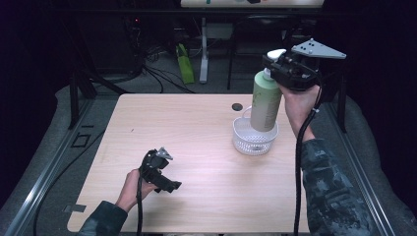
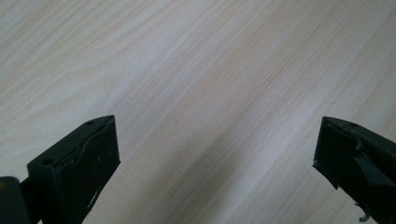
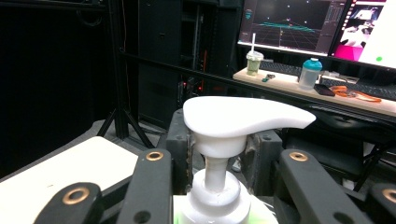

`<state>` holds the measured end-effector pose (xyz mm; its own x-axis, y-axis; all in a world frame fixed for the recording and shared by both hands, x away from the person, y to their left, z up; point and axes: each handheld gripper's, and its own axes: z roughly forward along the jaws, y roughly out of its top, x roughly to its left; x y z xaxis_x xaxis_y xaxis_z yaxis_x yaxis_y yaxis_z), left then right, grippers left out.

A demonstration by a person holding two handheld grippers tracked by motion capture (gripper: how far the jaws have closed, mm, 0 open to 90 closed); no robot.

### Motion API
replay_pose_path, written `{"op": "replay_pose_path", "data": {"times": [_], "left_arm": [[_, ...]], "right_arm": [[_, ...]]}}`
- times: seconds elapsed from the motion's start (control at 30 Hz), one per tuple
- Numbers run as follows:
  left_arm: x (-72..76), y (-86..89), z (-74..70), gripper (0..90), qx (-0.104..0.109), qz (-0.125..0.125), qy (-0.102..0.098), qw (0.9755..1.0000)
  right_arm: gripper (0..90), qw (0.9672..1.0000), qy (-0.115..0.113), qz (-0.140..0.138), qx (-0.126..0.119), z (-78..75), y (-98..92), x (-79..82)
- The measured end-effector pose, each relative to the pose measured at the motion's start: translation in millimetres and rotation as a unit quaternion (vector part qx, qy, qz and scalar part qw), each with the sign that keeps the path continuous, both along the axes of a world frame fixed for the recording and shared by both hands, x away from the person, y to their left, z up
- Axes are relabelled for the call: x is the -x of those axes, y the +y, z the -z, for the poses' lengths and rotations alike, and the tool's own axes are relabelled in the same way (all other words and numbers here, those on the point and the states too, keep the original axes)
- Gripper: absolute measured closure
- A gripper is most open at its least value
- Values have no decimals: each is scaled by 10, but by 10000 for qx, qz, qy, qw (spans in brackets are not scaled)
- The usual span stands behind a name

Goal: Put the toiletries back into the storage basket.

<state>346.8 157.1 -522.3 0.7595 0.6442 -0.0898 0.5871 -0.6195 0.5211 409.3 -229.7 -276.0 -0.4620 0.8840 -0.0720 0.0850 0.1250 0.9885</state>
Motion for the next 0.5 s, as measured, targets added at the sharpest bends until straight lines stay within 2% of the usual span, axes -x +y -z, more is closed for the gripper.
{"op": "replay_pose_path", "data": {"times": [0.5], "left_arm": [[-6,2,5,0,-4,10,19,10000]], "right_arm": [[675,10000,63,-1,-20,96,23,-106]]}}
